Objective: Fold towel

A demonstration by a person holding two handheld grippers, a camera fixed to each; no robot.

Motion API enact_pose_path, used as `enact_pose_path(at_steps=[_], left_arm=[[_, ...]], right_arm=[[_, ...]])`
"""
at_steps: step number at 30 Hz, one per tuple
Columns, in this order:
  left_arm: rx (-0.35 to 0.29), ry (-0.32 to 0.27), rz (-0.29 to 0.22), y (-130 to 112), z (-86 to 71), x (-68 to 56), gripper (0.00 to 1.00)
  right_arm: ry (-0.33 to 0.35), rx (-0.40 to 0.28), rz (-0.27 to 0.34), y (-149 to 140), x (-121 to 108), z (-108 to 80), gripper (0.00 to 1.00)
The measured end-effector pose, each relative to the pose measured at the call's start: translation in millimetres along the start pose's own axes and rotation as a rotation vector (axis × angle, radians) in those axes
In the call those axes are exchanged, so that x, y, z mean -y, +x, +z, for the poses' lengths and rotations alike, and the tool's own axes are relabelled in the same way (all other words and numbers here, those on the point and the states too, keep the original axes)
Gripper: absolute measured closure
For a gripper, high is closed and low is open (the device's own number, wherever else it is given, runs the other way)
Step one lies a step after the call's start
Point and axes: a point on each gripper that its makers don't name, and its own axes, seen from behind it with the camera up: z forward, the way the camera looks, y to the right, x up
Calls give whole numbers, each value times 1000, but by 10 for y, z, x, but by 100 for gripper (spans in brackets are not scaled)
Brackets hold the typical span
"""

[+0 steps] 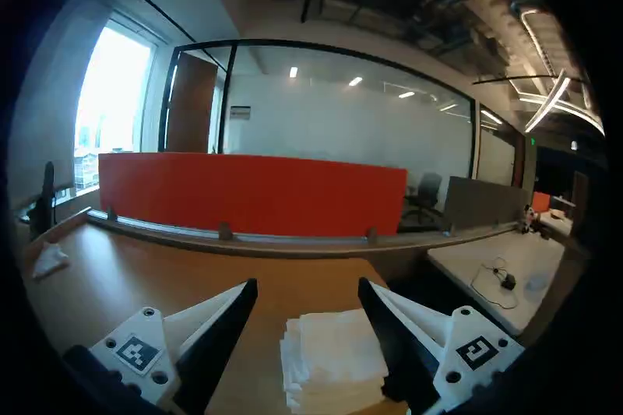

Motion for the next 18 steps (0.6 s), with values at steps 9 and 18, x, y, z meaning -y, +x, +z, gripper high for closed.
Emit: enact_pose_path(at_steps=[9,18], left_arm=[[-91,27,7,375,23,137,6],[-162,35,3,648,64,242,6]], right_arm=[[32,-25,-8,122,195,-20,0],[66,-47,-4,247,543,-11,0]])
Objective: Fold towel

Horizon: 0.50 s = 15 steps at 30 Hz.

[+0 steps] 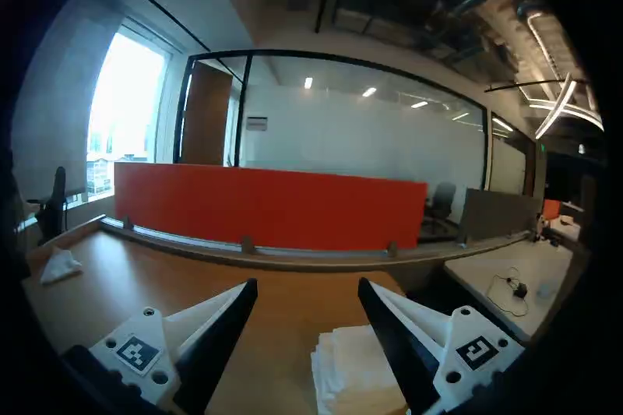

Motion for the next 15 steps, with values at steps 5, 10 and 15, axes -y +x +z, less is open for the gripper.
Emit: enact_pose_path(at_steps=[5,10,15], left_arm=[[-18,-10,2,66,36,-3,6],[-33,-19,10,112,75,3,6],[-51,-26,22,191,103,31,6]], right_arm=[[30,-12,18,52,269,22,0],[55,-24,45,95,541,52,0],[95,-36,73,187,829,76,0]])
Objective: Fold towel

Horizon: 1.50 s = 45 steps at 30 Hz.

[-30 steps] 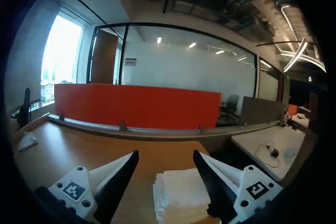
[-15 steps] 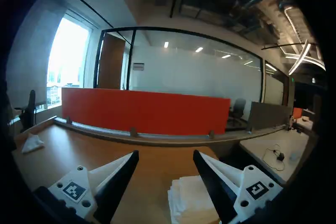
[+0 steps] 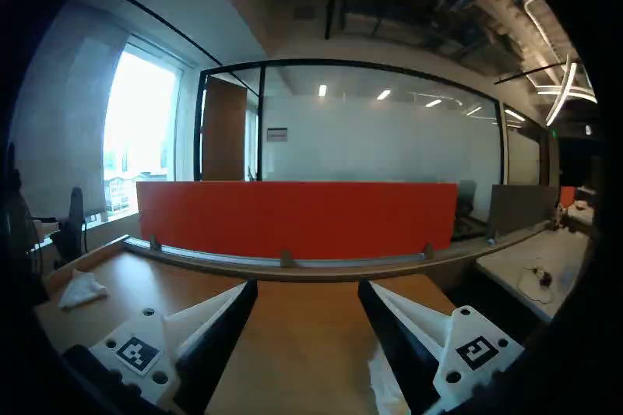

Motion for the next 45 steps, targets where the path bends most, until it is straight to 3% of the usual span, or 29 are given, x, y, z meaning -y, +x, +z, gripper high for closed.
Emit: enact_pose_path(at_steps=[6,12,24,33,45], left_arm=[[-28,-4,-11,79,15,68,6],[-56,1,2,140,17,137,6],[-105,-21,9,172,-21,30,6],[-116,-25,16,5,-40,54,6],[-144,2,33,-527,18,182,6]], right_arm=[[24,-11,44,96,179,46,0],[15,-22,44,173,226,75,0],[4,-13,38,244,403,36,0],[15,-20,49,321,563,-16,0],[39,-25,41,177,745,-7,0]])
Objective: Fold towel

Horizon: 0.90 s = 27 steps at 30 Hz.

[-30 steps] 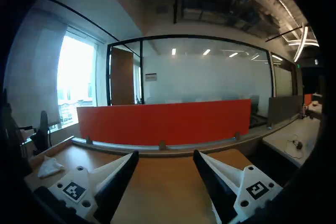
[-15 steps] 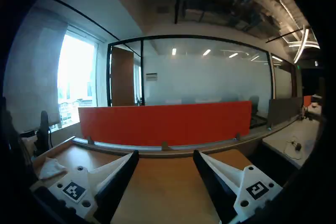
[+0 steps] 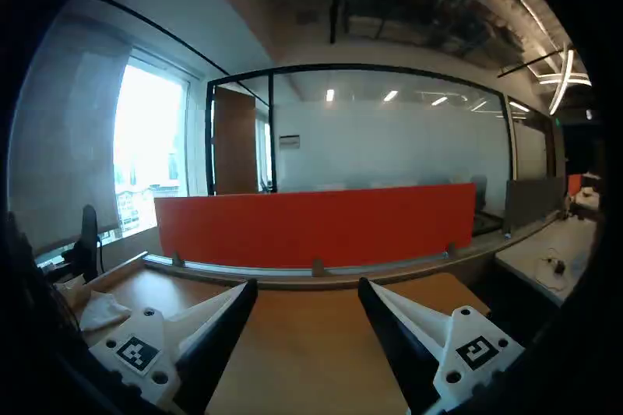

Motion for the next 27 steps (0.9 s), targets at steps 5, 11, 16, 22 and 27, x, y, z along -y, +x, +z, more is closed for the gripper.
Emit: enact_pose_path(at_steps=[5,11,16,22,27], left_arm=[[-5,5,2,-278,-3,8,6],[-14,10,-6,-567,-1,-14,6],[-15,15,-11,-801,-3,-32,6],[-16,19,-23,-1043,-15,-45,6],[-17,15,-17,-1187,-10,-67,6]], right_arm=[[0,-4,-11,-101,46,16,0],[10,-14,-8,-260,100,7,0],[11,-15,-2,-414,82,1,0],[14,-22,-10,-508,58,2,0],[15,-28,-18,-575,32,7,0]])
